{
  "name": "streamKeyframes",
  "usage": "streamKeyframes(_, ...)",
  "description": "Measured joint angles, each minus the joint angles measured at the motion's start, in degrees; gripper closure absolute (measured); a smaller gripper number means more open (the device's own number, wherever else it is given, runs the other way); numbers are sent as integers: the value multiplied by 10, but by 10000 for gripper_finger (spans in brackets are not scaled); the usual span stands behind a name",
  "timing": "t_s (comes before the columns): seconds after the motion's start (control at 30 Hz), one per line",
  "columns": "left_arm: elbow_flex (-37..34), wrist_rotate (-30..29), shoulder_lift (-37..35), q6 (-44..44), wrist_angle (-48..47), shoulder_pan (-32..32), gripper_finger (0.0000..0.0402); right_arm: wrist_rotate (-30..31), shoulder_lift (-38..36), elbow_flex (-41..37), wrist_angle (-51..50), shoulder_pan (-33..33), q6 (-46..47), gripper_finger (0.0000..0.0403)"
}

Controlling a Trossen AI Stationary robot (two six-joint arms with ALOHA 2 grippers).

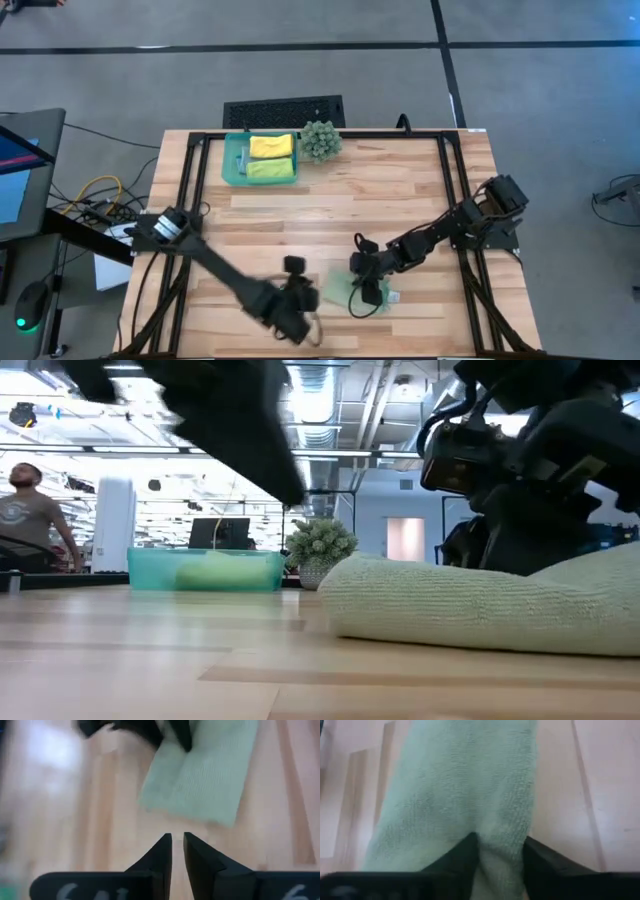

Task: Fold microfiber towels
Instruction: Put the folded green microfiber cloth into the blue bin

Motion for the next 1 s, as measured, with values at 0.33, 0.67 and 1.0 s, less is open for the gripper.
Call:
streamKeyframes(0.33,5,-186,-16,-431,-398,-155,361,-12,-4,-6,38,31,-12,380)
streamKeyframes(0.67,5,-259,-16,-651,-513,-270,361,-58,-41,37,41,16,-90,380)
streamKeyframes(1.0,3,-294,-16,-697,-514,-331,361,-58,-76,150,-94,-29,-176,374)
